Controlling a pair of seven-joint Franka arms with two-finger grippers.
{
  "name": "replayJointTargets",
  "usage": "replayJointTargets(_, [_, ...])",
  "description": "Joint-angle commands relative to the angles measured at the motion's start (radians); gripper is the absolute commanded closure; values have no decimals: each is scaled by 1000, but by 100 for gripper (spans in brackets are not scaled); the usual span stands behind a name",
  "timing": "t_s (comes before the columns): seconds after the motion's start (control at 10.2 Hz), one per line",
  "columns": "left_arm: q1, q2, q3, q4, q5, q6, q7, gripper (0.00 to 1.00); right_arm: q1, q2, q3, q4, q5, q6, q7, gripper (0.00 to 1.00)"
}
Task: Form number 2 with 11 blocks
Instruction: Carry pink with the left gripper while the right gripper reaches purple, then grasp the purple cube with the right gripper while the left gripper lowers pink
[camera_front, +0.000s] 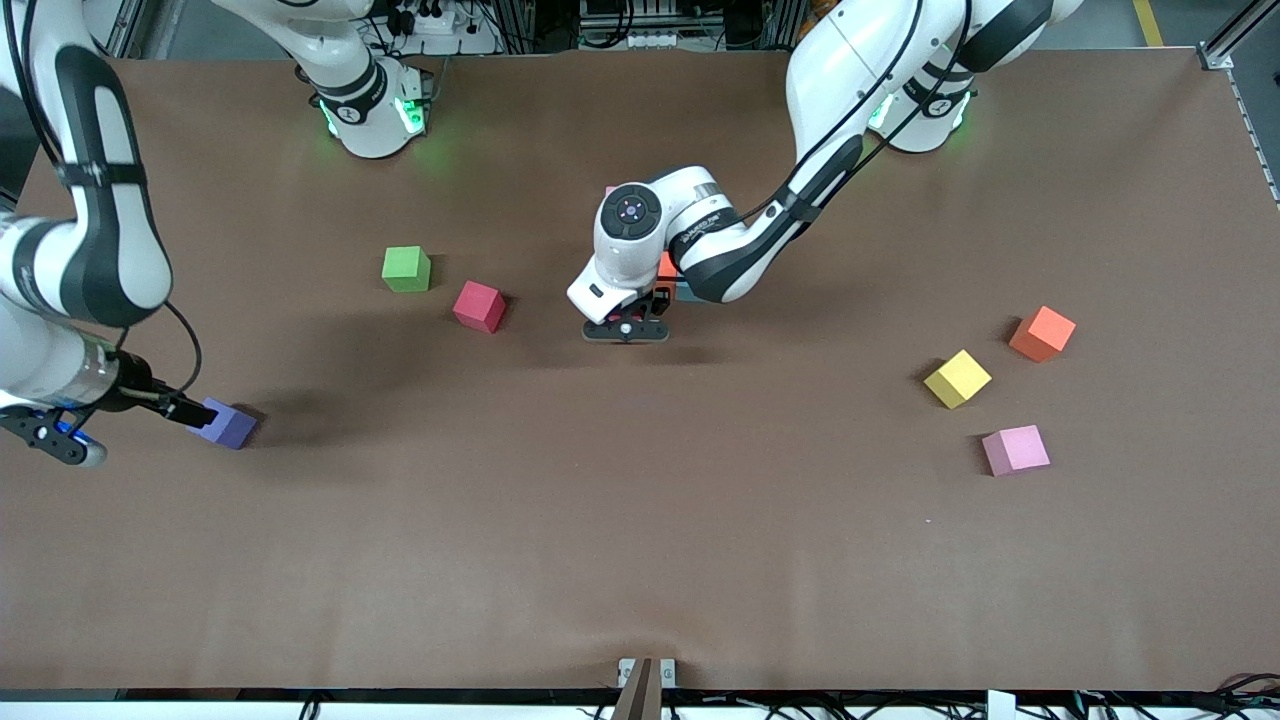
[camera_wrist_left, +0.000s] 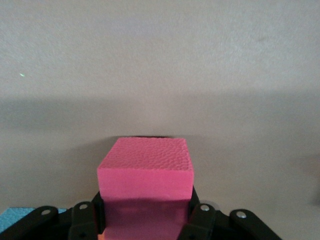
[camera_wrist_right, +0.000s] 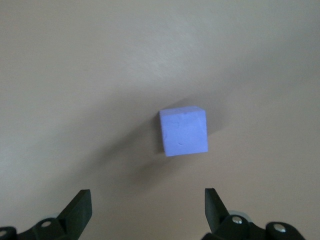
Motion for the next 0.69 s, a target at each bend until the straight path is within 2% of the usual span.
replayJointTargets(0.0, [-23, 10, 14, 22, -2, -16, -16, 47, -60, 80, 19, 55, -7, 5, 28, 0])
replayJointTargets(0.59, [-29, 22, 14, 22, 0, -16, -13, 47, -84, 197, 19, 127, -11, 60, -125, 0])
